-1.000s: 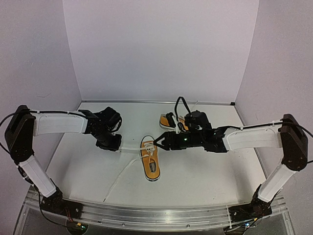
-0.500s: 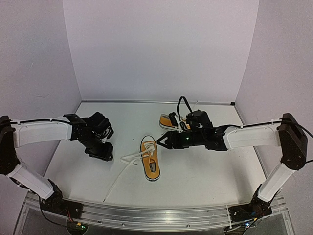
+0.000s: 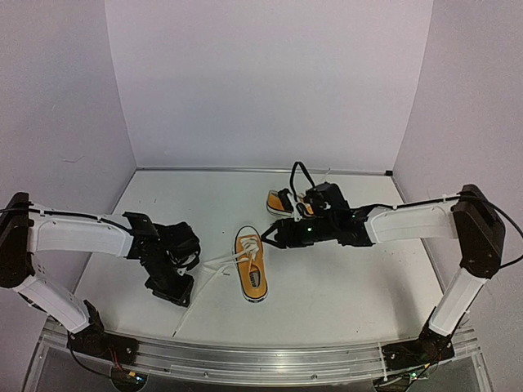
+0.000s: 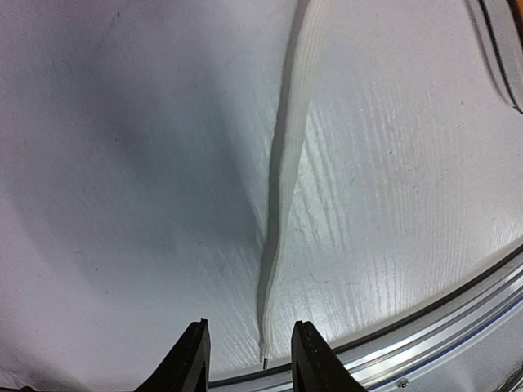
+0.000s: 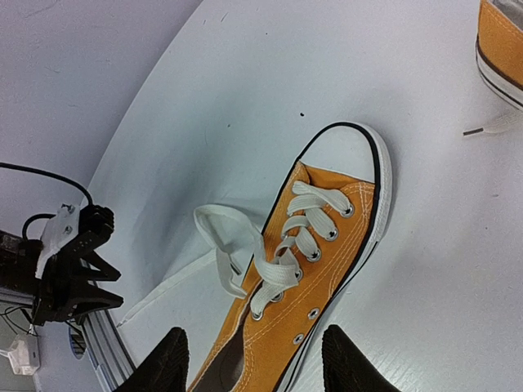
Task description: Tie the shoes
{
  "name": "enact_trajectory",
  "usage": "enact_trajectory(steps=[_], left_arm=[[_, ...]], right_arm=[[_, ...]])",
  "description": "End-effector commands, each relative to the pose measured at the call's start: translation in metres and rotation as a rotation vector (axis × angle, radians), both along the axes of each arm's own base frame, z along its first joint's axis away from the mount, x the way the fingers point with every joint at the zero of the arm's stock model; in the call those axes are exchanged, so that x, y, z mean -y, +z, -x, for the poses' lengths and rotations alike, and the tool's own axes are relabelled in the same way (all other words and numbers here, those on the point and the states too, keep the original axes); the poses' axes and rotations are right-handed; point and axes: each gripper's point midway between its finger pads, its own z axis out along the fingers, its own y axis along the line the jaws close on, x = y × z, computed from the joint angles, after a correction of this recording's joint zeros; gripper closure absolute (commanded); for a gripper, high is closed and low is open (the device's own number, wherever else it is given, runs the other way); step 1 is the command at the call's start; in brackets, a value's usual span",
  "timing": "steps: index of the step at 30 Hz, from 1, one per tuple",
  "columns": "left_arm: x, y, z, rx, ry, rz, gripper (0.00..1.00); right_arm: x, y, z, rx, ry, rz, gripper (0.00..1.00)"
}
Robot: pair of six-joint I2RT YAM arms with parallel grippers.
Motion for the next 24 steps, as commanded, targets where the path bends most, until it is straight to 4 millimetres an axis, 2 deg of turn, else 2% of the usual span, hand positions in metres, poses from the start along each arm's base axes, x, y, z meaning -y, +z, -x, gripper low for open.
enact_trajectory(steps=[1,11,19,24], left_arm=[[-0.002,-0.007,0.02,-0.055,0.036,-0.002,0.65],[0.012,-0.028,0.021,-0.058,0.019,-0.016,0.69],[0.006,-0.044,0.022,-0.073,0.015,-0.073,0.86],[0.013,-0.038,0.016,-0.044,0.016,-0.047,1.0]], right_arm=[[-0.005,0.014,-0.011,0.033,0.009,-0.02,0.48],[-0.013,0.013,-0.021,0.03,0.025,-0.027,0.48],[-0.029,-0.001,-0.027,0.008,0.079,-0.015,0.49],[-0.036,-0.009,-0.029,-0.012,0.101,-0.009,0.5]])
